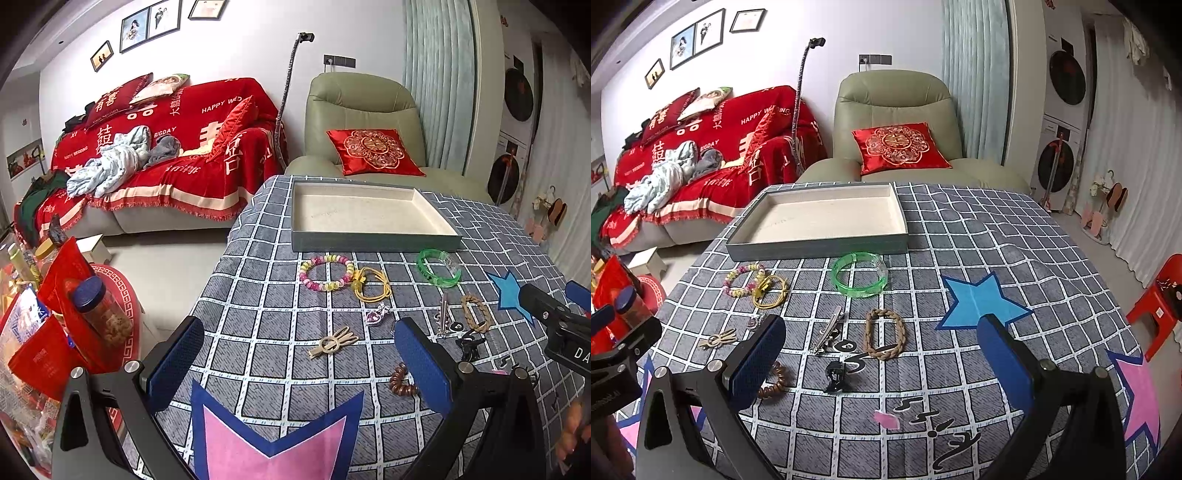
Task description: Organize jewelry
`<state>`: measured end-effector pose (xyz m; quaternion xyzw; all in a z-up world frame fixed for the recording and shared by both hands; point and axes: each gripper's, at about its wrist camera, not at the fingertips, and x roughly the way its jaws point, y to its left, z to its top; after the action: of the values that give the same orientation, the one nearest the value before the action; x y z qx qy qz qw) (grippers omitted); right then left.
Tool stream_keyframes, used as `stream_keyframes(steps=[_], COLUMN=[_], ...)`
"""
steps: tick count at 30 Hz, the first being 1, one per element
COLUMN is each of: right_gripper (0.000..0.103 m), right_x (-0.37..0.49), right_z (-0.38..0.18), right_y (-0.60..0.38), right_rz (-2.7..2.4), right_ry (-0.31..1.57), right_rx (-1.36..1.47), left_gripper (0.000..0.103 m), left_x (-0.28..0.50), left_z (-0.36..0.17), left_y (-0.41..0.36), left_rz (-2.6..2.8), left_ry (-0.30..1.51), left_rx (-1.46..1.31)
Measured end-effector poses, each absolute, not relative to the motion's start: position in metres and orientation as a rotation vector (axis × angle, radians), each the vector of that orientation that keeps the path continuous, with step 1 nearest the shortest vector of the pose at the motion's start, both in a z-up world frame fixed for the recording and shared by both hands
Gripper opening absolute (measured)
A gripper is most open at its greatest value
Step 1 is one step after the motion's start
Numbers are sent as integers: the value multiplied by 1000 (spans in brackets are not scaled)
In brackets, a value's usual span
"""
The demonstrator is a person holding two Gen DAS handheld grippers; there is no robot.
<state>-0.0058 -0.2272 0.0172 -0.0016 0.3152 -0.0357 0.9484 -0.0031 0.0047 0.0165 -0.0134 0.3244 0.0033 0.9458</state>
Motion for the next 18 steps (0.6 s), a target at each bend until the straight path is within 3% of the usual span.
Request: stream_keyframes(steps=[18], right_gripper=[103], right_x=[-7], right_z=[19], right_y=[-226], right_rz=[-71], right_ry=[632], right_rx=[0], left_gripper=[103], left_x=[-3], left_z=[20], left_y=[3], left_rz=[7], left_ry=[659], left_rx=[-28])
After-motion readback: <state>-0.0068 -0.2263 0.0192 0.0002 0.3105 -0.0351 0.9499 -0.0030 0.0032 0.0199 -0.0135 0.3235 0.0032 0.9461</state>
